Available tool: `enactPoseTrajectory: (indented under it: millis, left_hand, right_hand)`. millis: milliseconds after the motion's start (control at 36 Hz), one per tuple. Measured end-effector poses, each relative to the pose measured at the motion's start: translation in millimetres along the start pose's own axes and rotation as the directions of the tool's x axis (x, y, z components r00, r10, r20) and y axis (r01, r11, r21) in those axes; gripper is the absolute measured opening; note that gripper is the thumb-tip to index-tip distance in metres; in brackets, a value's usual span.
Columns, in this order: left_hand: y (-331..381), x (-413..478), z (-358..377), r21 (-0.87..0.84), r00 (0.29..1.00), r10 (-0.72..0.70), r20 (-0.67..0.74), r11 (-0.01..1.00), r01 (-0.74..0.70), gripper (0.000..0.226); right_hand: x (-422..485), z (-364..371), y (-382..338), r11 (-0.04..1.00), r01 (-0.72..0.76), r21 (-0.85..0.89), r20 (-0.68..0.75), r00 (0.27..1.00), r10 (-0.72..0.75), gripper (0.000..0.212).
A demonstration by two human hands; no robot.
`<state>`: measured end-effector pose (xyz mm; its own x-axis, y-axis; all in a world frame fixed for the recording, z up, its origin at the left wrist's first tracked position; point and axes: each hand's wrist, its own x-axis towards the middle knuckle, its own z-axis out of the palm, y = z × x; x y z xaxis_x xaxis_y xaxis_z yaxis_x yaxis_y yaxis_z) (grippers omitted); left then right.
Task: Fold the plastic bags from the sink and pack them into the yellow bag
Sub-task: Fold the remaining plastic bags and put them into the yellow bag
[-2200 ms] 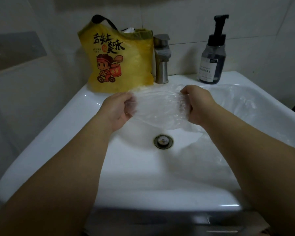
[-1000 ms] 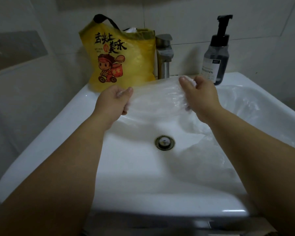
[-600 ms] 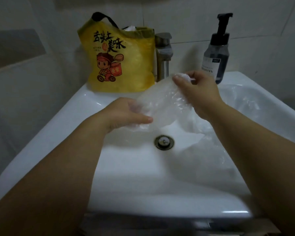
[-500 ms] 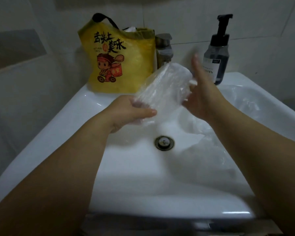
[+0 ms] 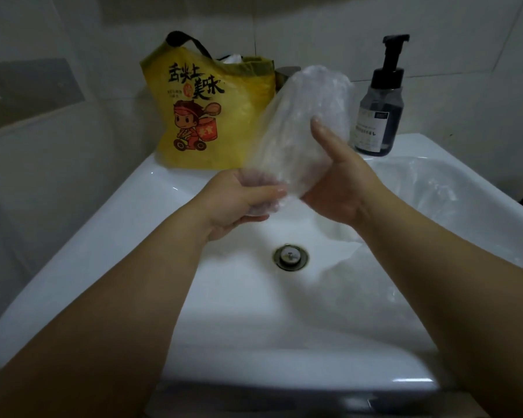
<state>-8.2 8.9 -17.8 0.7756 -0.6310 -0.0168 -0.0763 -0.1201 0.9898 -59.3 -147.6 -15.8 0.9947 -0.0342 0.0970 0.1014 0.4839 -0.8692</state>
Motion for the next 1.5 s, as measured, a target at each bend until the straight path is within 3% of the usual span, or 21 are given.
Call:
enactPoseTrajectory:
  millis: [56, 139, 194, 278, 389, 500, 639, 694, 778, 889, 944, 1028, 1139, 1278, 1361, 1444, 1500]
  left_hand:
    - [2, 0, 2, -0.045, 0.999, 0.033, -0.004, 0.998, -0.033, 0.009]
    - [1, -3, 4, 0.002, 0.996, 0.043, 0.081, 0.999, -0.044, 0.02]
    - [-3, -3, 6, 0.036, 0.994, 0.015, 0.105, 0.999, -0.019, 0.024]
    - [-6, -1, 7, 0.035, 0.996, -0.03, 0.08, 0.999, 0.028, 0.009]
    - [-8, 0, 0, 0.08, 0.99, -0.1, 0.1, 0.992, 0.092, 0.006]
    - [-9, 1, -7, 0.096, 0.983, -0.144, 0.114, 0.986, 0.134, 0.011]
    - [-15, 4, -7, 0.143, 0.984, -0.161, 0.073, 0.978, 0.149, 0.017]
    - [-15, 6, -6, 0.059, 0.992, -0.118, 0.042, 0.992, 0.115, 0.013]
    - [-14, 10, -8, -0.007, 0.997, -0.072, -0.039, 0.997, 0.071, 0.015]
    - [-15, 7, -9, 0.105, 0.993, -0.118, 0.002, 0.988, 0.117, 0.022]
    - [-12, 7, -11, 0.037, 0.991, -0.12, 0.054, 0.992, 0.118, 0.037]
    - [-5, 10, -15, -0.218, 0.991, -0.062, 0.118, 0.972, 0.087, 0.051]
    - [-7, 15, -19, -0.247, 0.995, -0.07, -0.077, 0.968, 0.048, 0.039]
    - [-9, 19, -29, -0.291, 0.968, -0.073, -0.239, 0.957, 0.0, 0.037]
    - [-7, 16, -26, -0.304, 0.981, -0.071, -0.179, 0.953, 0.014, 0.04]
    - [-3, 13, -25, -0.351, 0.996, -0.086, 0.029, 0.932, 0.091, 0.045]
    - [-3, 11, -26, -0.334, 0.989, -0.113, 0.097, 0.932, 0.139, 0.042]
  right_hand:
    - [-2, 0, 7, 0.969, -0.191, -0.157, 0.077, 0.976, 0.205, 0.089]
    - [-2, 7, 25, 0.869, -0.32, -0.378, 0.073, 0.925, 0.372, 0.076]
    - [0, 11, 29, 0.893, -0.3, -0.335, 0.048, 0.941, 0.334, 0.054]
    - [3, 12, 16, 0.96, -0.235, -0.149, 0.037, 0.969, 0.243, 0.02]
    - [5, -4, -8, 0.993, -0.12, -0.014, -0.068, 0.991, 0.119, 0.041]
    - [2, -16, -22, 0.993, -0.082, 0.085, -0.157, 0.983, 0.095, 0.043]
    - [-2, -14, -17, 0.981, -0.178, -0.076, -0.044, 0.984, 0.175, 0.06]
    - [-2, -10, -14, 0.966, -0.175, -0.188, -0.064, 0.984, 0.166, 0.049]
    - [1, -8, -11, 0.97, -0.107, -0.218, -0.214, 0.975, 0.06, 0.009]
    - [2, -10, -12, 0.969, -0.059, -0.239, -0.22, 0.975, 0.005, 0.006]
    - [1, -9, -11, 0.955, -0.076, -0.288, -0.16, 0.987, 0.03, 0.013]
    - [-2, -4, -8, 0.935, -0.106, -0.339, -0.066, 0.994, 0.088, 0.016]
    - [-4, 0, -6, 0.922, -0.126, -0.365, -0.052, 0.992, 0.115, 0.017]
    - [-2, -4, -9, 0.948, -0.087, -0.308, -0.202, 0.979, 0.024, 0.014]
    - [-3, -5, -10, 0.945, -0.095, -0.313, -0.211, 0.977, 0.028, 0.014]
    - [-4, 0, -8, 0.933, -0.087, -0.35, -0.181, 0.983, 0.024, 0.015]
    - [-4, 3, -6, 0.922, -0.095, -0.376, -0.172, 0.985, 0.031, 0.012]
